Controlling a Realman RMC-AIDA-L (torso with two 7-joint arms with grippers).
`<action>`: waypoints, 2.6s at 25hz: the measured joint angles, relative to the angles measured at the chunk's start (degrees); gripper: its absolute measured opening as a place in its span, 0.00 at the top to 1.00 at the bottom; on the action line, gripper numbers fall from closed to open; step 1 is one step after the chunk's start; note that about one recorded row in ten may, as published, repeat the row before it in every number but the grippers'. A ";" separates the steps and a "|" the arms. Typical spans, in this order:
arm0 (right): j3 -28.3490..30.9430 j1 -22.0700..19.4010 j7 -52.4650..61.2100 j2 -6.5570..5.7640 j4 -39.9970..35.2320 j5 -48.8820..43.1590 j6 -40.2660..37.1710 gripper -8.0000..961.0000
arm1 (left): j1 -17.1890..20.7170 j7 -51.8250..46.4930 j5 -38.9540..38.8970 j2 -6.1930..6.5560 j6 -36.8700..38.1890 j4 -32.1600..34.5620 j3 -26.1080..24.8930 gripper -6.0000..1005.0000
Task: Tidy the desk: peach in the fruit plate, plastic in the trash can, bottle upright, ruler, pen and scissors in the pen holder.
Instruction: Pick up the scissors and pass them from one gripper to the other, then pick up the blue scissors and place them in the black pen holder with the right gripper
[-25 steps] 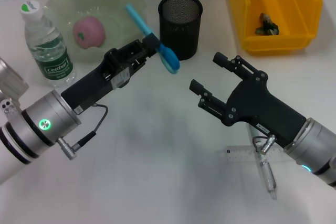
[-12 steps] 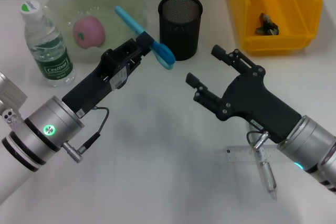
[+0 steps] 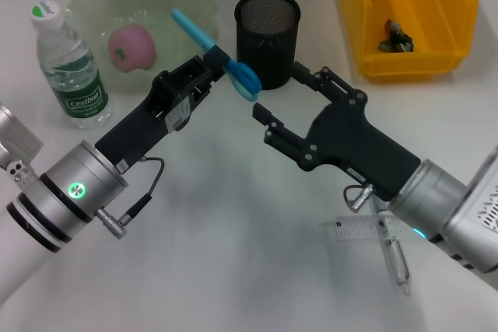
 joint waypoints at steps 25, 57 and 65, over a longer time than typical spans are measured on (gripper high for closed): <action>10.60 3.05 -3.18 0.00 3.70 -7.41 6.11 0.41 | -1.21 0.19 -0.01 0.00 -0.41 -0.55 0.12 0.75; 13.71 0.36 3.69 -0.05 0.27 -8.46 4.79 0.91 | 2.38 7.25 0.06 0.07 1.47 6.73 1.53 0.68; 13.13 1.54 37.79 -0.68 -16.21 -17.99 0.54 0.91 | 6.51 28.45 0.19 0.24 2.14 16.92 12.94 0.40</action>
